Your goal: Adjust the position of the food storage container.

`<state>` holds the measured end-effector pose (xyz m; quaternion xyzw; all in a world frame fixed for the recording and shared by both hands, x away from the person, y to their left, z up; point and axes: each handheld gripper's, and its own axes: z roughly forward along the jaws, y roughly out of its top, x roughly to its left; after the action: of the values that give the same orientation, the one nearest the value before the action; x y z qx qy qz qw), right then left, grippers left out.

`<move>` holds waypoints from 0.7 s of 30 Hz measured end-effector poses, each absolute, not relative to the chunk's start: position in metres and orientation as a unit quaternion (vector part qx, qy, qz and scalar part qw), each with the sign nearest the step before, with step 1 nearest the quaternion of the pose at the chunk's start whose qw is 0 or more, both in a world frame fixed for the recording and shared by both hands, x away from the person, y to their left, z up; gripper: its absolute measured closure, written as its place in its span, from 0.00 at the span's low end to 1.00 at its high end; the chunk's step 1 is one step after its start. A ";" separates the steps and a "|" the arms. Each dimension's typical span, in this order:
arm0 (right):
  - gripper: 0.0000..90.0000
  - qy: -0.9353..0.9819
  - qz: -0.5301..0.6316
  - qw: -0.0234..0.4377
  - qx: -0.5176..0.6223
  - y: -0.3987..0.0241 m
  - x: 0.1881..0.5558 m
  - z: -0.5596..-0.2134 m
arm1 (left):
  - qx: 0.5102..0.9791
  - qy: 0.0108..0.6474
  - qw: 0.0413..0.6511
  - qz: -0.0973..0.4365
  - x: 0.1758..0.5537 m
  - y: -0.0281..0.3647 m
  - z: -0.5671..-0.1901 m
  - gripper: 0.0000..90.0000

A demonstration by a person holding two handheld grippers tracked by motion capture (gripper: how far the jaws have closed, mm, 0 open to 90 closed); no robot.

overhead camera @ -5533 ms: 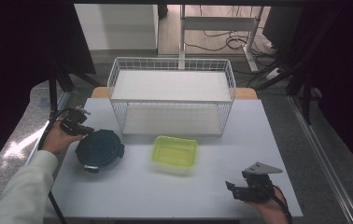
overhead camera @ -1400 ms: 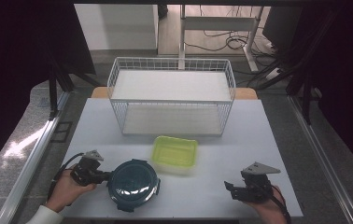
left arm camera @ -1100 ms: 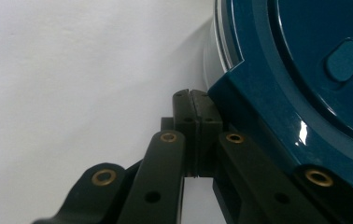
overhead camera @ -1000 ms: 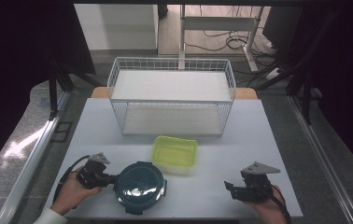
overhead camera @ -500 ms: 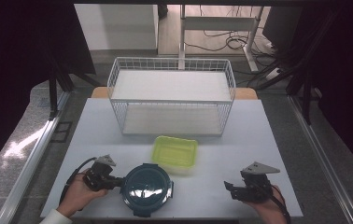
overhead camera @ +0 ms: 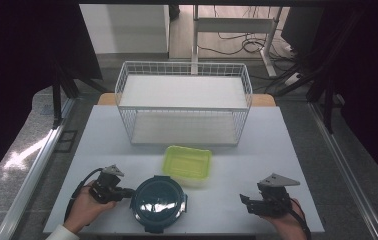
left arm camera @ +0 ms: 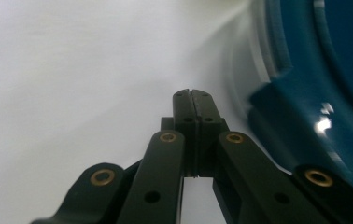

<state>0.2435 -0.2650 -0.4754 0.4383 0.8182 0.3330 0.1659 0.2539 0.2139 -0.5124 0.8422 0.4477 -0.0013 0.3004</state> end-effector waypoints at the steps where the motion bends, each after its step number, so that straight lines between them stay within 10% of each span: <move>1: 0.28 0.818 0.334 0.168 0.437 -0.266 0.243 -0.475 | 0.834 0.459 0.308 0.006 0.253 0.218 -0.509 1.00; 14: 0.28 0.817 0.348 0.157 0.433 -0.262 0.242 -0.474 | 0.788 0.498 0.357 0.068 0.231 0.238 -0.487 0.91; 17: 0.27 0.817 0.350 0.154 0.431 -0.261 0.242 -0.474 | 0.780 0.508 0.357 0.078 0.228 0.237 -0.483 0.51; 21: 0.27 0.817 0.354 0.152 0.430 -0.261 0.242 -0.473 | 0.768 0.525 0.359 0.075 0.226 0.236 -0.479 0.31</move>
<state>0.2422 -0.2606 -0.4734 0.4305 0.8165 0.3536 0.1516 0.2255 0.2364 -0.4791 0.7684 0.5247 0.0746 0.3588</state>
